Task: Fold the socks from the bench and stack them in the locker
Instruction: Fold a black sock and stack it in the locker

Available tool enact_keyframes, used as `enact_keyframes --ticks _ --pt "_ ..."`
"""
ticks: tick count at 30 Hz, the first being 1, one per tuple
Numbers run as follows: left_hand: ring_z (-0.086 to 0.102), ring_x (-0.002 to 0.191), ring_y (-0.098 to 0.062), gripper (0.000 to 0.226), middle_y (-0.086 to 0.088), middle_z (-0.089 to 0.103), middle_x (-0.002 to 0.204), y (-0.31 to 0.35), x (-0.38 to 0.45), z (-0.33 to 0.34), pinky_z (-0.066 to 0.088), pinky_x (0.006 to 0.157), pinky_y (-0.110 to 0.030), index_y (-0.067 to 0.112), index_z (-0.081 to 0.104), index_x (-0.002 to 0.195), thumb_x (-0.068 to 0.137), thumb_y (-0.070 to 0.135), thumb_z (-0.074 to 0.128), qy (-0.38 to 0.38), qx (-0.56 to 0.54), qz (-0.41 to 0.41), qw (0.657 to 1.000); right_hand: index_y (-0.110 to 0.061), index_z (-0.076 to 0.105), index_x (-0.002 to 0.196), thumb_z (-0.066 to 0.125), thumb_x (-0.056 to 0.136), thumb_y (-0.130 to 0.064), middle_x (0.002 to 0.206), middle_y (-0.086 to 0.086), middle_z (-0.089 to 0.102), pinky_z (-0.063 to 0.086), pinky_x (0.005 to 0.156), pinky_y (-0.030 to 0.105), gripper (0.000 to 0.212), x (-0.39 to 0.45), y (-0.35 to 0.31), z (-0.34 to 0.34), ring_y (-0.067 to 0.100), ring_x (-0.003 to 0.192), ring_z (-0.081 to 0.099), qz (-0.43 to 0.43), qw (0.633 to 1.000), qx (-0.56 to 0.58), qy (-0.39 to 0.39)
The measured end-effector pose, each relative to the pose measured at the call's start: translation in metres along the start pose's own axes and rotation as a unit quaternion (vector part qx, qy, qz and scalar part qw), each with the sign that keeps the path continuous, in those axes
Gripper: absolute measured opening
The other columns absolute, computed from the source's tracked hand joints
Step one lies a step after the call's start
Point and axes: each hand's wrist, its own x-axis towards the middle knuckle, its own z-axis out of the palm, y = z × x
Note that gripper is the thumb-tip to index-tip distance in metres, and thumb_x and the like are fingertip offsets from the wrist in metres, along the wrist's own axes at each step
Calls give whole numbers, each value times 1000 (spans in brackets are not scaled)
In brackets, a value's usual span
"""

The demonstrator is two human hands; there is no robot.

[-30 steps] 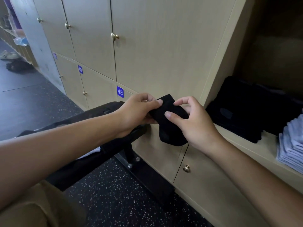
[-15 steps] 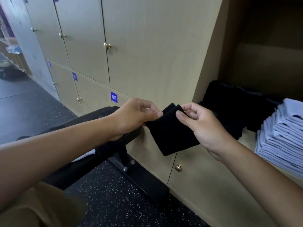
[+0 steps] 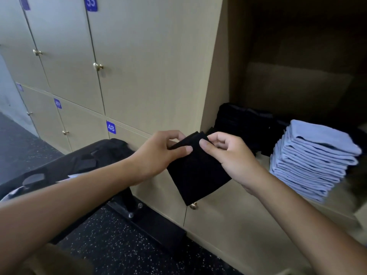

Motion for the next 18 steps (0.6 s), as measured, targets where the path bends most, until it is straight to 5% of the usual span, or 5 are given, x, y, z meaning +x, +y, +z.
enact_keyframes --ticks 4,7,11,14,18 --pt "73 92 -42 20 -23 75 97 1 8 4 59 84 -49 -2 59 108 102 17 61 13 -31 1 999 -13 74 96 72 92 -41 98 5 77 56 91 33 28 -9 4 -20 17 94 73 34 997 -54 -43" --pt "71 82 -37 20 -23 74 96 -1 19 9 56 73 -44 -2 57 110 103 17 58 25 -54 -8 998 -3 66 87 76 82 -56 79 9 65 53 83 48 54 -15 8 -35 14 77 65 55 993 -96 -30" --pt "70 74 -26 17 -15 76 88 -1 34 20 56 64 -39 -1 57 108 104 16 57 34 -84 -8 996 -27 57 64 79 84 -45 62 -2 57 54 83 43 35 -25 15 -55 11 77 73 75 993 -90 17" --pt "69 71 -23 13 -12 75 84 3 43 33 57 60 -36 2 58 101 104 14 56 36 -107 -4 994 -14 69 80 78 87 -38 82 14 74 59 87 43 26 -28 15 -65 22 85 75 63 994 -59 68" --pt "70 72 -22 13 -14 76 86 5 56 48 57 63 -36 3 58 101 104 16 57 30 -128 -2 991 -7 62 92 75 91 -25 84 23 70 56 69 21 22 -29 14 -73 31 83 73 62 990 12 125"
